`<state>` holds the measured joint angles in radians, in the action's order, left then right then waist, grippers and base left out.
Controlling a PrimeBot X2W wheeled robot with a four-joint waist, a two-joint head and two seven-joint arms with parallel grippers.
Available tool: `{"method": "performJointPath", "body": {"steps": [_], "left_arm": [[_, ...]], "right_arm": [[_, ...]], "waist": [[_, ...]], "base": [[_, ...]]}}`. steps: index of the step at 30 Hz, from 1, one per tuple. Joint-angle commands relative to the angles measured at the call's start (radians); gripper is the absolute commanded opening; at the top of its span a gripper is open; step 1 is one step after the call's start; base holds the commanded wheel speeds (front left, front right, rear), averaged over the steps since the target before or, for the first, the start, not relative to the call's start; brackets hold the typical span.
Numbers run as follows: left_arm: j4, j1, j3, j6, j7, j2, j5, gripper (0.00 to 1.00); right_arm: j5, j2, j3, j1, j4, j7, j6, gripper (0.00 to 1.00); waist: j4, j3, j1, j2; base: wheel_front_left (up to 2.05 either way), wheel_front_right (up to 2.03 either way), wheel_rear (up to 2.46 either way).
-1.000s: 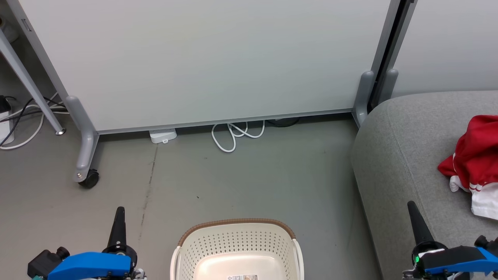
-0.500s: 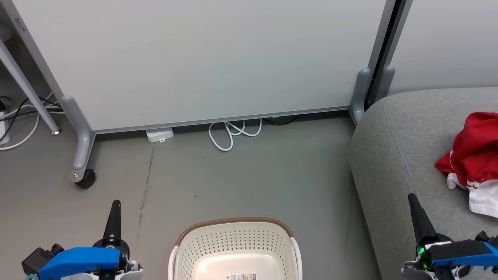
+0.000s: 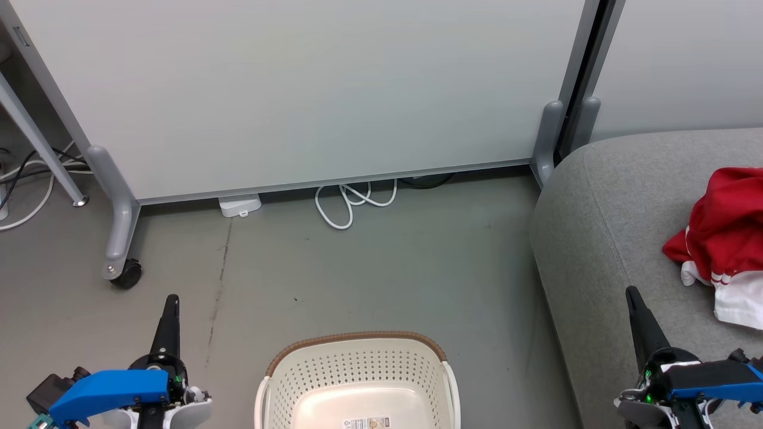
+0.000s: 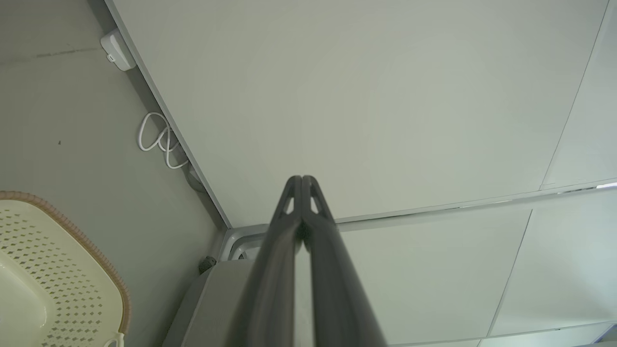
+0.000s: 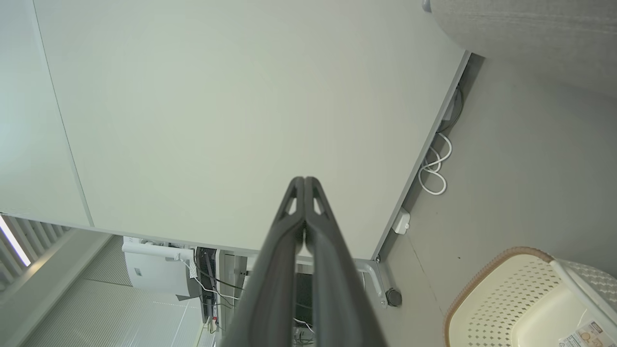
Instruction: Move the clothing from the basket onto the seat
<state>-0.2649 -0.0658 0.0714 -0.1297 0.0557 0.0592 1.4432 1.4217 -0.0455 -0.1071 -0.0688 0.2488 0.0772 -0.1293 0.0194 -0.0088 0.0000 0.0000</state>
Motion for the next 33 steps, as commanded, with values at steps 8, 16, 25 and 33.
{"method": "performJointPath", "body": {"steps": [8,16,25,33], "left_arm": [[0.013,-0.030,0.015,-0.001,0.023,0.002,0.072,0.00],[0.018,-0.041,0.027,-0.002,0.038,0.000,0.126,0.00],[0.023,-0.048,0.036,-0.002,0.054,-0.001,0.183,0.00],[0.023,-0.048,0.036,-0.002,0.054,-0.002,0.178,0.00]], "right_arm": [[0.079,-0.007,-0.005,-0.030,-0.006,0.018,-0.002,0.00],[0.136,-0.007,-0.006,-0.038,-0.005,0.029,-0.002,0.00],[0.197,-0.007,-0.008,-0.048,-0.005,0.040,-0.002,0.00],[0.192,-0.007,-0.008,-0.047,-0.005,0.039,-0.002,0.00]], "waist": [[-0.007,0.004,0.0000,0.0000],[-0.013,0.008,0.0000,0.0000],[-0.019,0.012,0.0000,0.0000],[-0.019,0.012,0.0000,0.0000]], "base": [[0.00,0.00,0.00],[0.00,0.00,0.00],[0.00,0.00,0.00],[0.00,0.00,0.00]]}}
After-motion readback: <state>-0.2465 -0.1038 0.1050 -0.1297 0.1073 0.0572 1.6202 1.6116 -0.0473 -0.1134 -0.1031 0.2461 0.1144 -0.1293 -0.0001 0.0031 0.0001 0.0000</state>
